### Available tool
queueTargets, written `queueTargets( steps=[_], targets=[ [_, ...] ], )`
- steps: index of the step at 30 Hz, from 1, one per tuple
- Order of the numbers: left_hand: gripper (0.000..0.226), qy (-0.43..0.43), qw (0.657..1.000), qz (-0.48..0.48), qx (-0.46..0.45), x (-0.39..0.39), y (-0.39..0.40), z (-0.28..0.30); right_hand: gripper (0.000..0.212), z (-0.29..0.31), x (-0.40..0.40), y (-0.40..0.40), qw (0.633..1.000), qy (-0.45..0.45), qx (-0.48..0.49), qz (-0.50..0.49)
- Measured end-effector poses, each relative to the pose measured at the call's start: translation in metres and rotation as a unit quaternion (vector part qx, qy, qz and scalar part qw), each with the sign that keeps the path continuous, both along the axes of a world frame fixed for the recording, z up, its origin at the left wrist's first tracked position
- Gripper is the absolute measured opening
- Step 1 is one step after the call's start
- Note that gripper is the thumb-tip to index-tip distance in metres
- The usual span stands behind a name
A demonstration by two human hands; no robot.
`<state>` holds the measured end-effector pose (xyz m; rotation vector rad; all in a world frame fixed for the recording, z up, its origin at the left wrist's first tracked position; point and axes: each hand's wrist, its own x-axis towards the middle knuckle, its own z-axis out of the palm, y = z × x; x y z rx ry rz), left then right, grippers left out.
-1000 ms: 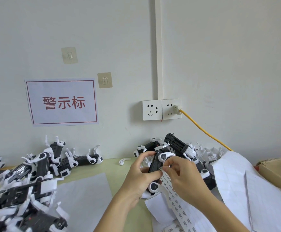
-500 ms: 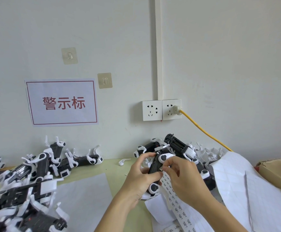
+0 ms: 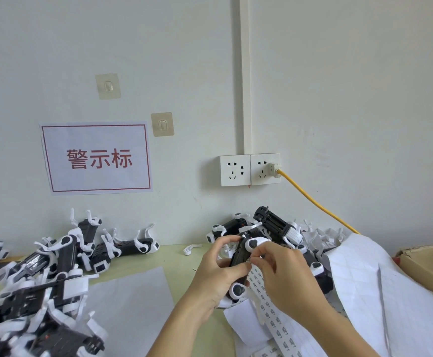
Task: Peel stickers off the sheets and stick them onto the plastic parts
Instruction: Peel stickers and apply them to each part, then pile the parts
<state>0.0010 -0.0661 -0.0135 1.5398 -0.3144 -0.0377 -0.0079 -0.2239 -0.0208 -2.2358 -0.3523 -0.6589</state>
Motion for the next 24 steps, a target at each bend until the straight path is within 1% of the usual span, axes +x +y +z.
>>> queueTargets(
  steps=[9, 15, 24],
  targets=[
    [0.042, -0.014, 0.999, 0.032, 0.024, 0.0006, -0.0031, -0.0031, 0.013, 0.0031, -0.0053, 0.0037, 0.998, -0.025, -0.041, -0.033],
    [0.042, -0.028, 0.998, 0.034, 0.033, -0.0010, -0.0059, -0.0018, 0.009, 0.0034, -0.0085, 0.0050, 0.993, -0.064, -0.057, -0.078],
    [0.043, -0.029, 0.998, 0.039, 0.038, -0.0030, -0.0055, 0.0012, 0.006, 0.0057, -0.0098, 0.0065, 0.990, -0.077, -0.047, -0.110]
  ],
)
